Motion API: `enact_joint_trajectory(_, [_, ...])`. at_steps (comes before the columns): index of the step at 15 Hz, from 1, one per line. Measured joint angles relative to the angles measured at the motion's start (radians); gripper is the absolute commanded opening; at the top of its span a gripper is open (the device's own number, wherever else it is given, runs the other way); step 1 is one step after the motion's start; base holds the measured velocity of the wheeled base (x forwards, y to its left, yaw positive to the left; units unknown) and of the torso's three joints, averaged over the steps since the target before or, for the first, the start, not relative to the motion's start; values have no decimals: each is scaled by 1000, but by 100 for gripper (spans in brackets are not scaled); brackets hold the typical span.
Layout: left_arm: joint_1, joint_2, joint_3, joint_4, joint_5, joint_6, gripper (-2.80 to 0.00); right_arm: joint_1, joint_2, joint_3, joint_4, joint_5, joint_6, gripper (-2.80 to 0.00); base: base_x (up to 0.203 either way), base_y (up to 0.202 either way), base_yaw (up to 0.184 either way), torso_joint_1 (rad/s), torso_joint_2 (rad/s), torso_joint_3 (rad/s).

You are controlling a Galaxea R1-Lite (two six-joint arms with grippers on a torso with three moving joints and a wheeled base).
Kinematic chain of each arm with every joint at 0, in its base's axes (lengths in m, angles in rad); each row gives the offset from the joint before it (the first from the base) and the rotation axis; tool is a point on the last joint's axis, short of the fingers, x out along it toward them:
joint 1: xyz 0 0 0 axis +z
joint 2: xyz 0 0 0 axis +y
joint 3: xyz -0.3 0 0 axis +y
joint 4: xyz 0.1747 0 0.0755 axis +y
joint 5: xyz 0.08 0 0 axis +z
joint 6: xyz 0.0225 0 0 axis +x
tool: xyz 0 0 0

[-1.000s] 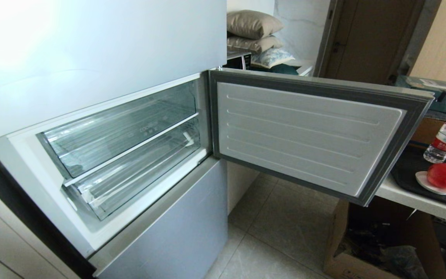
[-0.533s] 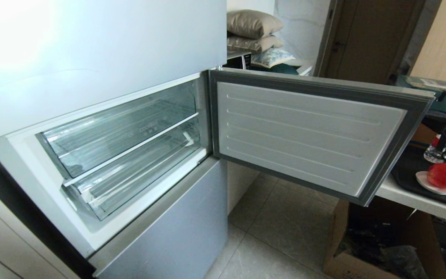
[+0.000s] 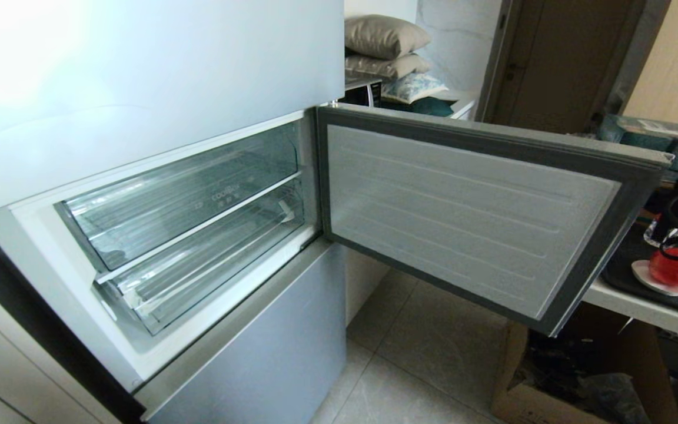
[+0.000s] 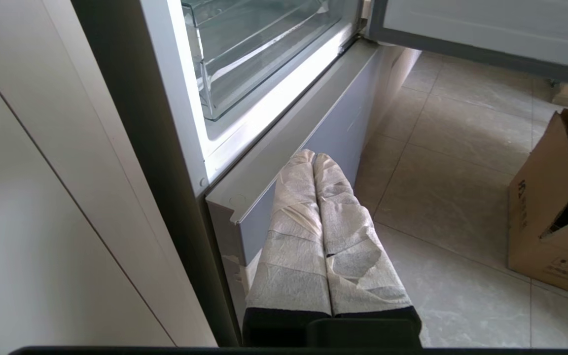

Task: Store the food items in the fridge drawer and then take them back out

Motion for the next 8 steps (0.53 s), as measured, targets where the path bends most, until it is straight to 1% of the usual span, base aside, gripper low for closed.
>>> enact_joint_trajectory(3, [0,0,0,0,0,0,-280,-2,-155,155,-10,27,-3,-280,0,0,0,0,0,0])
enact_joint_trajectory(5, [0,0,0,0,0,0,-280,-10,-283,268,-53,46,-4,-280,0,0,0,0,0,0])
enact_joint_trajectory(6, [0,0,0,0,0,0,-280,-20,-338,309,-79,42,-7,-280,0,0,0,0,0,0])
enact_joint_trajectory(7, [0,0,0,0,0,0,-280,-29,-381,332,-102,13,-17,-280,0,0,0,0,0,0])
enact_joint_trajectory(8, [0,0,0,0,0,0,-280,-33,-414,346,-95,-53,-44,-280,0,0,0,0,0,0])
